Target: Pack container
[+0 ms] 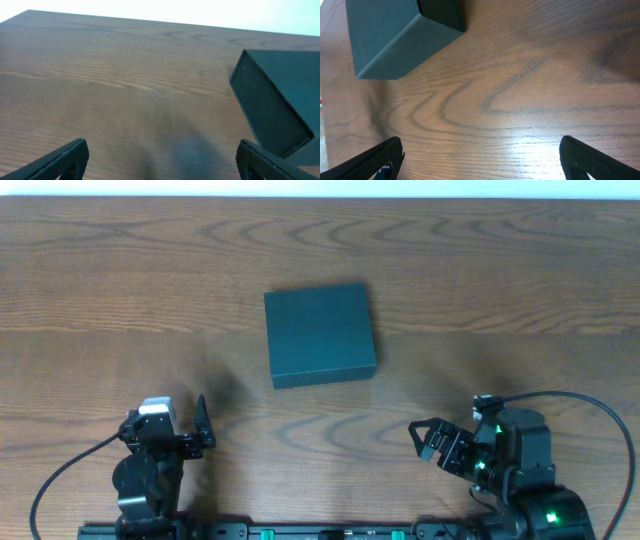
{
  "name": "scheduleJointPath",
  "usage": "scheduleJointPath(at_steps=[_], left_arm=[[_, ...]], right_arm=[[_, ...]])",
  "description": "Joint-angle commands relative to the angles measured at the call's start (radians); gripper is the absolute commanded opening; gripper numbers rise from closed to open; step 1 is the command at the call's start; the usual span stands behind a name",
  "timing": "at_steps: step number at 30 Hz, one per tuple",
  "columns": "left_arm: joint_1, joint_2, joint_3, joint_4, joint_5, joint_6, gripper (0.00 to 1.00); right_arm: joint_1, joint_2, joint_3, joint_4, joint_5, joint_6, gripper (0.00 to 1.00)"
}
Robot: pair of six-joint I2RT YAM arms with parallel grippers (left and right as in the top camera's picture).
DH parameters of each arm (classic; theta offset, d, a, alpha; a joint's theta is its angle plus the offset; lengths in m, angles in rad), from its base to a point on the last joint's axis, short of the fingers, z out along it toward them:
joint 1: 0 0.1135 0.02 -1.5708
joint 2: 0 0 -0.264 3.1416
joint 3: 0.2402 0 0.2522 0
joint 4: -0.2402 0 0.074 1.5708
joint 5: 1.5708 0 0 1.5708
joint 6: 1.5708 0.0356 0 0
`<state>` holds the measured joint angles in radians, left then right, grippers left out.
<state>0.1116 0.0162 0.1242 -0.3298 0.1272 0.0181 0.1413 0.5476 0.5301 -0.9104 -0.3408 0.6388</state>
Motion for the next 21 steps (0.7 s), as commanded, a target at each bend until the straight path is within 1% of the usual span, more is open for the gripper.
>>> scheduleJointPath(at_steps=[1,3,5,21], left_arm=[[0.006,-0.013,-0.024,0.002,0.003,-0.014,0.95],[0.006,-0.013,-0.024,0.001,-0.008,0.001,0.95],[0.006,-0.013,-0.024,0.001,-0.007,0.062,0.95],[0.006,-0.012,-0.024,0.001,-0.007,0.064,0.95]], right_arm=[[-0.008,-0.003,0.01,0.0,0.0,-0.008,0.99],[-0.008,-0.003,0.01,0.0,0.0,-0.008,0.99],[-0.008,-0.003,0.01,0.0,0.0,-0.008,0.99],[-0.008,-0.003,0.01,0.0,0.0,-0.008,0.99]])
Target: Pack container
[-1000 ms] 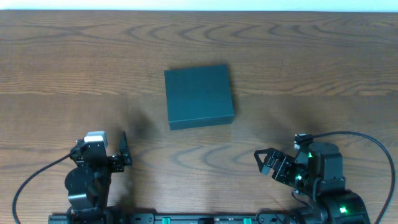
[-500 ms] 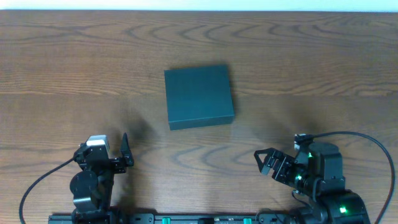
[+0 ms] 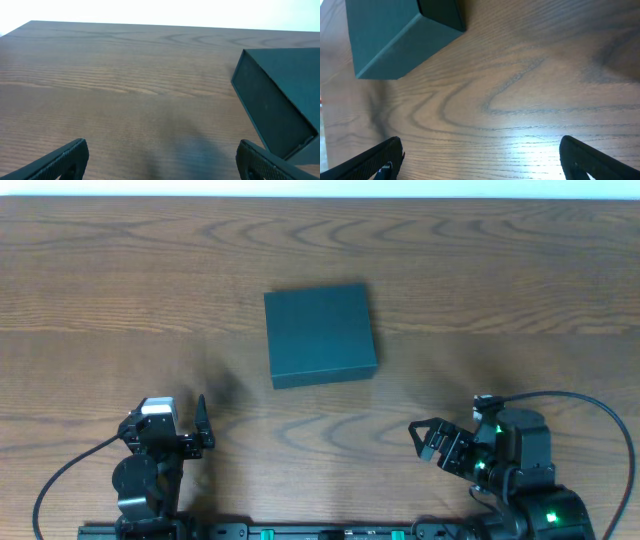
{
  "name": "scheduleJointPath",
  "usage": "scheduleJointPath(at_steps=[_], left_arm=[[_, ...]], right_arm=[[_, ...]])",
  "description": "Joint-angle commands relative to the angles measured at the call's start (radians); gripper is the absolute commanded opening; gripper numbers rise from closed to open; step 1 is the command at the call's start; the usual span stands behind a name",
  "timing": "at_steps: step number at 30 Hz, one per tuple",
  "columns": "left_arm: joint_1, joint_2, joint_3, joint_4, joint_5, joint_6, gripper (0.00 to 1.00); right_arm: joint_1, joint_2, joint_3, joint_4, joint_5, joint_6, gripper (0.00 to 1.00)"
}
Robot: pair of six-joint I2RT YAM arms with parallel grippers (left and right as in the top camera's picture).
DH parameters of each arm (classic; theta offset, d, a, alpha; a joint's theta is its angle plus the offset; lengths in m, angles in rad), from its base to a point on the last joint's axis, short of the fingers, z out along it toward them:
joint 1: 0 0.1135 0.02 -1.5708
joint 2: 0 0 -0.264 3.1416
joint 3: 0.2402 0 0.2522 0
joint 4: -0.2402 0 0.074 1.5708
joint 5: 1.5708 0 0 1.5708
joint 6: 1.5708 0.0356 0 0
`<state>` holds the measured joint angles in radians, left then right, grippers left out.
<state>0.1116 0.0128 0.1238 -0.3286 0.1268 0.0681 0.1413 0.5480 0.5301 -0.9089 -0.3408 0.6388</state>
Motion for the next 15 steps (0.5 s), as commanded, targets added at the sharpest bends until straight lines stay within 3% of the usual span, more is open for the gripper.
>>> scheduleJointPath(at_steps=[1,8,15], left_arm=[[0.006,-0.008,-0.024,0.0,-0.006,0.014,0.95],[0.006,-0.008,-0.024,0.0,-0.006,0.014,0.95],[0.006,-0.008,-0.024,0.0,-0.006,0.014,0.95]], right_arm=[[-0.008,-0.004,0.01,-0.001,0.0,-0.008,0.99],[-0.008,-0.004,0.01,-0.002,0.001,-0.009,0.99],[-0.01,-0.024,0.01,0.044,0.37,-0.058,0.99]])
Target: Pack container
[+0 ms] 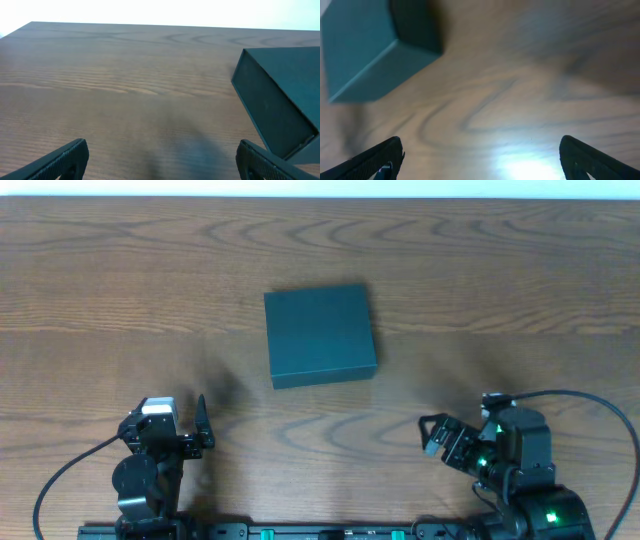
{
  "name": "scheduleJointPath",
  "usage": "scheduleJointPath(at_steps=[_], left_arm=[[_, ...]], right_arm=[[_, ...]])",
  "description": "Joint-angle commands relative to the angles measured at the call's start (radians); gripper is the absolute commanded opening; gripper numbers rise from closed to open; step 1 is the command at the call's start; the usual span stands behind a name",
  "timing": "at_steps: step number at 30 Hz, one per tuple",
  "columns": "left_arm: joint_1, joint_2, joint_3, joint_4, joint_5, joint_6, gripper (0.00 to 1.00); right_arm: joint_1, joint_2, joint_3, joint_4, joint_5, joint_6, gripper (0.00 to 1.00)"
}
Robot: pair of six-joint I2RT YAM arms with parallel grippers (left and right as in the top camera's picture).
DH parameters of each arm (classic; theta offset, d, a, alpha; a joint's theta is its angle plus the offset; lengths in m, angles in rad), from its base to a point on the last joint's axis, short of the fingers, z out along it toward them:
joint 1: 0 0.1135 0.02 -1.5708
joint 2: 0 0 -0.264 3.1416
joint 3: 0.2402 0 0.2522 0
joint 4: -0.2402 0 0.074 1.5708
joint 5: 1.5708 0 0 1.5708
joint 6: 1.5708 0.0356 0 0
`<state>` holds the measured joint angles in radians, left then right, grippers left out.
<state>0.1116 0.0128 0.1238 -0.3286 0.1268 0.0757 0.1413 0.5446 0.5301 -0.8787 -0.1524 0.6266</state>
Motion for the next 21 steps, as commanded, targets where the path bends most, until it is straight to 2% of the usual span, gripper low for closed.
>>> scheduleJointPath(at_steps=[1,2,6,11,21], left_arm=[[0.006,-0.008,-0.024,0.0,-0.006,0.007,0.95],[0.006,-0.008,-0.024,0.0,-0.006,0.007,0.95],[0.006,-0.008,-0.024,0.0,-0.006,0.007,0.95],[0.006,-0.008,-0.024,0.0,-0.006,0.007,0.95],[0.006,-0.008,-0.024,0.0,-0.006,0.007,0.95]], right_arm=[[-0.01,-0.055,0.008,0.042,0.236,-0.095,0.99],[-0.01,-0.08,0.006,0.068,0.257,-0.142,0.99],[-0.01,-0.217,-0.008,0.184,0.264,-0.483,0.99],[-0.01,-0.336,-0.027,0.187,0.265,-0.674,0.99],[-0.01,-0.54,-0.207,0.189,0.26,-0.695,0.99]])
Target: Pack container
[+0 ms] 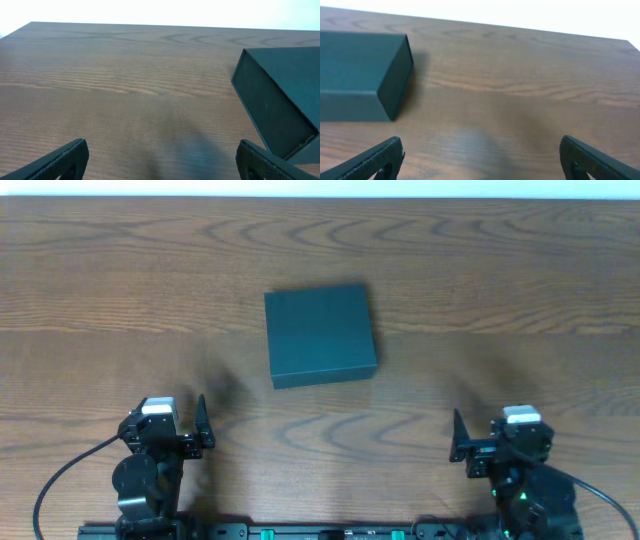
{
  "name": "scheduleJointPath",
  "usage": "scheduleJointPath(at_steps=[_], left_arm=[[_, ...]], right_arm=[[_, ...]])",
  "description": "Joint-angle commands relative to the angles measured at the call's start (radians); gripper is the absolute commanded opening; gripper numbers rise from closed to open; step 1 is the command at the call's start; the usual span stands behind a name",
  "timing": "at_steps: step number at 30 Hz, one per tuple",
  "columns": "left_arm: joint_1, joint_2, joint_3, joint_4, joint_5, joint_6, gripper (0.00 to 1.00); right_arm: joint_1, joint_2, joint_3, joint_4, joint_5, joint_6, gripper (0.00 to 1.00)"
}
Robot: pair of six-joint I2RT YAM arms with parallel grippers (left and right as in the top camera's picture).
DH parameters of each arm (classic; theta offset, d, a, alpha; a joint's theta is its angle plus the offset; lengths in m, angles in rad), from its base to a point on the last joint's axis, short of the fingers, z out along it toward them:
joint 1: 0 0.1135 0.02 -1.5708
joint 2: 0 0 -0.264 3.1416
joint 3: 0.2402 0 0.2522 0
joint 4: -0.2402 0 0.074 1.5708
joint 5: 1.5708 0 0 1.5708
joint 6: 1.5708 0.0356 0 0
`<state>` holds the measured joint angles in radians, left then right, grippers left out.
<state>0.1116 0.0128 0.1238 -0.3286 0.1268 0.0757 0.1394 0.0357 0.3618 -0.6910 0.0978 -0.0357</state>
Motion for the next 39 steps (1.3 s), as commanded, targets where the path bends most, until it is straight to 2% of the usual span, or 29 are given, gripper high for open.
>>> scheduleJointPath(at_steps=[1,12,39], left_arm=[[0.006,-0.008,-0.024,0.0,-0.006,0.007,0.95],[0.006,-0.008,-0.024,0.0,-0.006,0.007,0.95],[0.006,-0.008,-0.024,0.0,-0.006,0.007,0.95]], right_arm=[[-0.008,-0.03,-0.051,0.001,0.01,-0.033,0.99],[-0.007,-0.03,-0.202,0.008,-0.036,-0.021,0.99],[-0.007,-0.03,-0.203,0.003,-0.047,-0.022,0.99]])
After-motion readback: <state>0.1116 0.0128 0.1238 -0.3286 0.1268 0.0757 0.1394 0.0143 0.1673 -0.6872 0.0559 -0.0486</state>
